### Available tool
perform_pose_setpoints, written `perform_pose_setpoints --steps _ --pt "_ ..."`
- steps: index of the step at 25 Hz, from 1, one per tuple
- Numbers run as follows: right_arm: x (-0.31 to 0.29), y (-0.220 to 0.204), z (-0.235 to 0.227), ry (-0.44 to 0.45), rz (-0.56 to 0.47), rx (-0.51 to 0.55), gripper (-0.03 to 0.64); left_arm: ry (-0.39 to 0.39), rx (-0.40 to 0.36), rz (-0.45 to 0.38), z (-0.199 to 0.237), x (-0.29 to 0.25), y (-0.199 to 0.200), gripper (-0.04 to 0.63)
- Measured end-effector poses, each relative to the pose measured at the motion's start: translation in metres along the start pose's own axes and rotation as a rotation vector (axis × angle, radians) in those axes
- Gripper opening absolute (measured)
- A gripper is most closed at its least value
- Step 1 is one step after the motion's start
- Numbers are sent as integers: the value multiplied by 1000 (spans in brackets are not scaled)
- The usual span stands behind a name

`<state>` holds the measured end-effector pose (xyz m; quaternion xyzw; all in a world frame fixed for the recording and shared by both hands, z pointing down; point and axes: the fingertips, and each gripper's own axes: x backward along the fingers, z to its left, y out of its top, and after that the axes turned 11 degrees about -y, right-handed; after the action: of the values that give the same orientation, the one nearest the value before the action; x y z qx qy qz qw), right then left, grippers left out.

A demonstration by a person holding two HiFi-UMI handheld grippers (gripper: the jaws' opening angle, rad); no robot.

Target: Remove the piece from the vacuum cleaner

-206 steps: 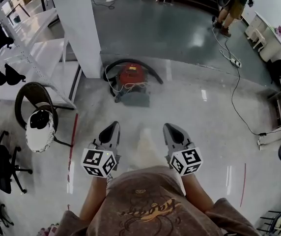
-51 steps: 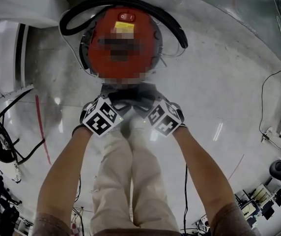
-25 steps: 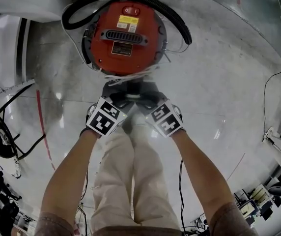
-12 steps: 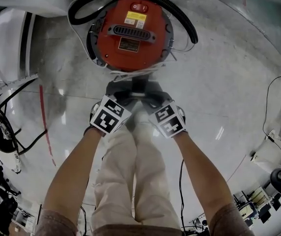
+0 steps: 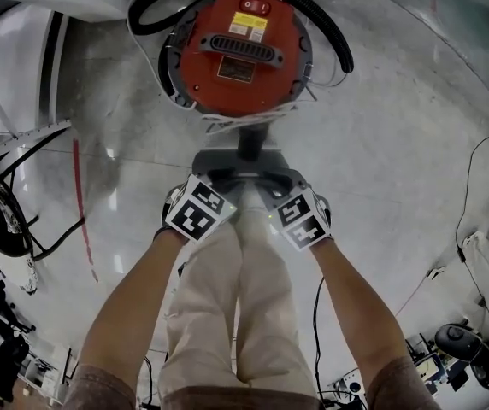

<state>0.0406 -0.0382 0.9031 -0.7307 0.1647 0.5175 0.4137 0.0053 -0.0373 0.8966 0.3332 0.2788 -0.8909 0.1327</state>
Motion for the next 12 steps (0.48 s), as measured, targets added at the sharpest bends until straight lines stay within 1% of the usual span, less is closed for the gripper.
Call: perform_pose_setpoints --steps 2,6,9,12 --pt "6 -3 4 6 14 -23 63 -8 4 -7 -7 3 -1 101" --pt "29 1 15 28 3 1 60 -24 0 -13 -29 19 0 98" --pt "56 10 21 30 -13 2 58 -23 -33 -19 -48 39 10 97" --pt "90 29 26 25 -38 -29 57 -21 -51 -37 -70 63 27 97"
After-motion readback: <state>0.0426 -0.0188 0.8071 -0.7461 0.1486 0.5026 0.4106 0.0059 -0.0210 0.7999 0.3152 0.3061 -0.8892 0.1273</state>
